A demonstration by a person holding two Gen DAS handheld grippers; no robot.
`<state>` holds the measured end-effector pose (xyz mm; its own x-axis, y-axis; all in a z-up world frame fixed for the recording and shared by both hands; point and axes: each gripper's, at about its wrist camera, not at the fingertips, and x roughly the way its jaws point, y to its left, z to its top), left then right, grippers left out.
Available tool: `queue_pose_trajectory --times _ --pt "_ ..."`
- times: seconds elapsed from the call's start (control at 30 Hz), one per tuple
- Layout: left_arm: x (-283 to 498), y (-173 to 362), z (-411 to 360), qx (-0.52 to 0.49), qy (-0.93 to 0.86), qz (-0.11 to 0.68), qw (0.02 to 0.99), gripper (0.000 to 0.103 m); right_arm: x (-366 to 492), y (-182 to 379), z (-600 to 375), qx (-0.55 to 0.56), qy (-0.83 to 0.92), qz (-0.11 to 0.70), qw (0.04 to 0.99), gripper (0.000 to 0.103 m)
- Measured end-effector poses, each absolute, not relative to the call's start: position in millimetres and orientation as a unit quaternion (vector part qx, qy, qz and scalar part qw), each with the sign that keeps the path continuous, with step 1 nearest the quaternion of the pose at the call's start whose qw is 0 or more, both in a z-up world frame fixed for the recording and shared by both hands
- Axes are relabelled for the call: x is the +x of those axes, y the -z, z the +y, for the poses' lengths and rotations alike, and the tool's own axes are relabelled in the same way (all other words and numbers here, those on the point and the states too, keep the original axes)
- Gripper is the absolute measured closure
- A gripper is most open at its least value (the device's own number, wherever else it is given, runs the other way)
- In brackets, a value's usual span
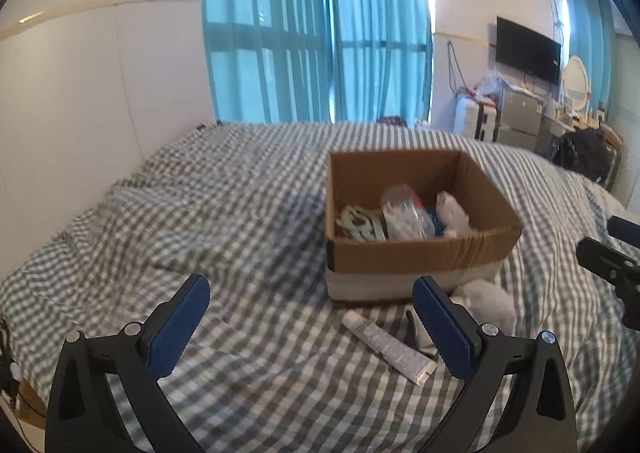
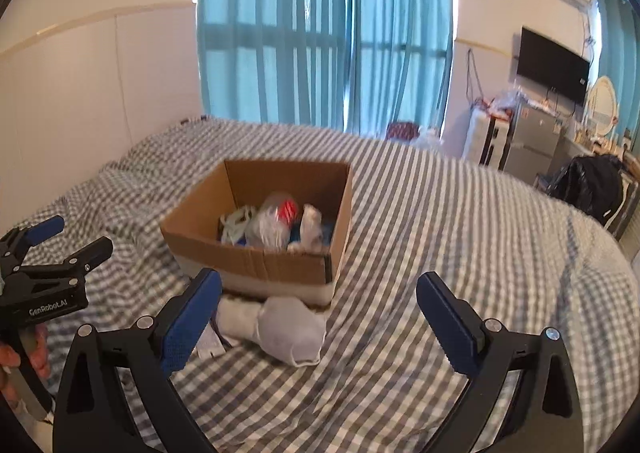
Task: Organize objects
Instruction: 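Withdraw both tools toward the toothpaste tube and white glove, then grasp the white glove with the right gripper while the left grasps the toothpaste tube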
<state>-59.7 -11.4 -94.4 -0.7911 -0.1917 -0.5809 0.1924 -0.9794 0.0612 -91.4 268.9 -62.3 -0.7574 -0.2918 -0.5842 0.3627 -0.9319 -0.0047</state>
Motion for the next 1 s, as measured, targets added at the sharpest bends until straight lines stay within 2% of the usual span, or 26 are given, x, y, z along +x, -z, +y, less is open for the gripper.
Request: queue_pose_trajectory --times 0.33,0.63,0.8,1.0 --pt "-90 169 -1 0.365 0.925 -0.007 0.108 0.0 -125 139 254 0.352 0.916 0.062 0.182 0.005" --pt "-97 197 -12 0.385 0.916 -0.01 0.111 0.0 -156 191 226 0.414 0.884 0.065 0.207 0.006" --pt "-96 198 -11 0.392 0.913 -0.007 0.111 0.0 -157 207 227 0.435 0.873 0.046 0.217 0.045" --pt "-93 194 2 0.398 0.91 -0.013 0.115 0.0 -129 185 251 0.405 0.894 0.038 0.191 0.051"
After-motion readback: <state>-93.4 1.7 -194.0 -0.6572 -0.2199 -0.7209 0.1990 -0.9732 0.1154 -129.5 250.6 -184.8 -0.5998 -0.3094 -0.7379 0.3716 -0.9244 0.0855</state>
